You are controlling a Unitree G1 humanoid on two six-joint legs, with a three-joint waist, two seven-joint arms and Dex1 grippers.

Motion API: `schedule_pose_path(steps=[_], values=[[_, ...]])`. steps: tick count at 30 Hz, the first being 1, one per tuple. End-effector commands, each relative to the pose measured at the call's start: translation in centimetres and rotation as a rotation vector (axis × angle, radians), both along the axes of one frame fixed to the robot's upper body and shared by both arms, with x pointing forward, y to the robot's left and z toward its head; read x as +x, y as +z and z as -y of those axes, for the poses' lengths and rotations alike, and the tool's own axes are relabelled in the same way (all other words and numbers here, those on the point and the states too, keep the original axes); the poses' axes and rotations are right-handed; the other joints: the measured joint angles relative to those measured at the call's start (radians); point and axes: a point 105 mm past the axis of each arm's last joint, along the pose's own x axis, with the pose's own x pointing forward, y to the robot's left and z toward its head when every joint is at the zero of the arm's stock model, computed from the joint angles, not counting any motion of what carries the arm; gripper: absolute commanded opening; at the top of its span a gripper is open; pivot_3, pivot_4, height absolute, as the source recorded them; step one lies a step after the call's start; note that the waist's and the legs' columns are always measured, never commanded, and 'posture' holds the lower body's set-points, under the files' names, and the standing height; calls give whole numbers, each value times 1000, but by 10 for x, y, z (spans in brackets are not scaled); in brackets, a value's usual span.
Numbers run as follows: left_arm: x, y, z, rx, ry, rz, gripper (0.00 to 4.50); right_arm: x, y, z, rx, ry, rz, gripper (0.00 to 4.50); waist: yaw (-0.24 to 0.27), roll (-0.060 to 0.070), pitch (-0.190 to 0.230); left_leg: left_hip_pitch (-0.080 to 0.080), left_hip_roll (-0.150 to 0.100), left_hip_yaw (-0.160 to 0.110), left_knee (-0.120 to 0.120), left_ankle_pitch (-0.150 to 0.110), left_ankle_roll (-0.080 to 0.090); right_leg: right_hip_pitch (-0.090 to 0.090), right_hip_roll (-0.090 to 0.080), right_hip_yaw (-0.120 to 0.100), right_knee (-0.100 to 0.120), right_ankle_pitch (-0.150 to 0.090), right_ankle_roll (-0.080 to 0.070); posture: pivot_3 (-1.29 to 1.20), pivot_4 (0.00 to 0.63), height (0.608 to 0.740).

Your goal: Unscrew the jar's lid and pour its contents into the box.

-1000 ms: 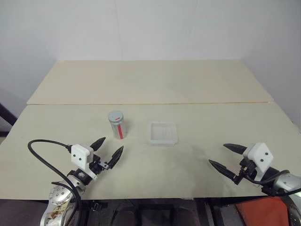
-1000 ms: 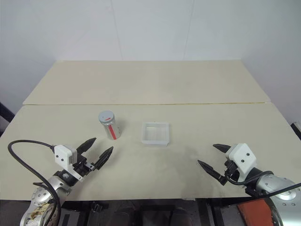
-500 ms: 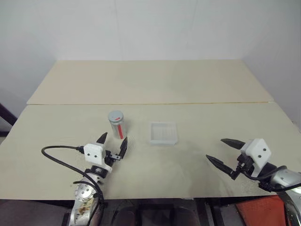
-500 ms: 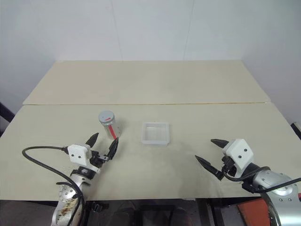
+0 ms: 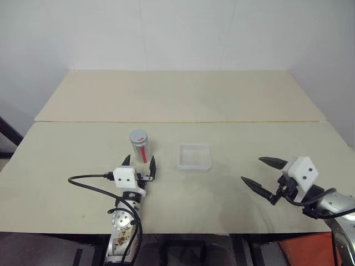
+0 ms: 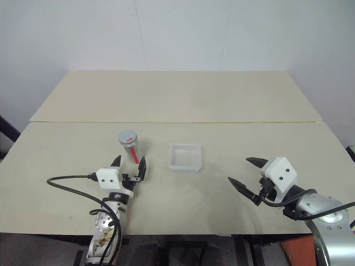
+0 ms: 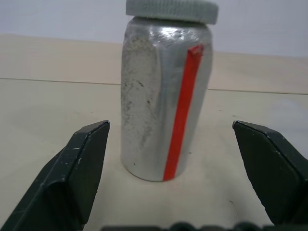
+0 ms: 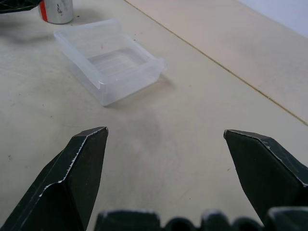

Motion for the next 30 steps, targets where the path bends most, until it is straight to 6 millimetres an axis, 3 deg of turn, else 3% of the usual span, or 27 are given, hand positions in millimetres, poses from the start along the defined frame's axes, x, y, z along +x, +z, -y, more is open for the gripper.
schedule_pose_path(steps=[1, 16, 30], values=[[6, 14, 11, 15, -8, 71, 4462, 1, 12, -5, -15, 6, 55, 4500, 0, 0, 0, 0, 0, 0, 0, 0, 0, 0, 0, 0, 0, 0, 0, 0, 150, 740], [34, 22, 15, 59, 39, 123, 4462, -2, 13, -4, -17, -24, 74, 4500, 10, 0, 0, -1, 0, 0, 1, 0, 0, 0, 0, -1, 0, 0, 0, 0, 150, 740], [41, 19, 6, 83, 108, 114, 4462, -4, 10, -4, -24, -24, 70, 4500, 10, 0, 0, -1, 0, 0, 1, 0, 0, 0, 0, -1, 0, 0, 0, 0, 150, 740]])
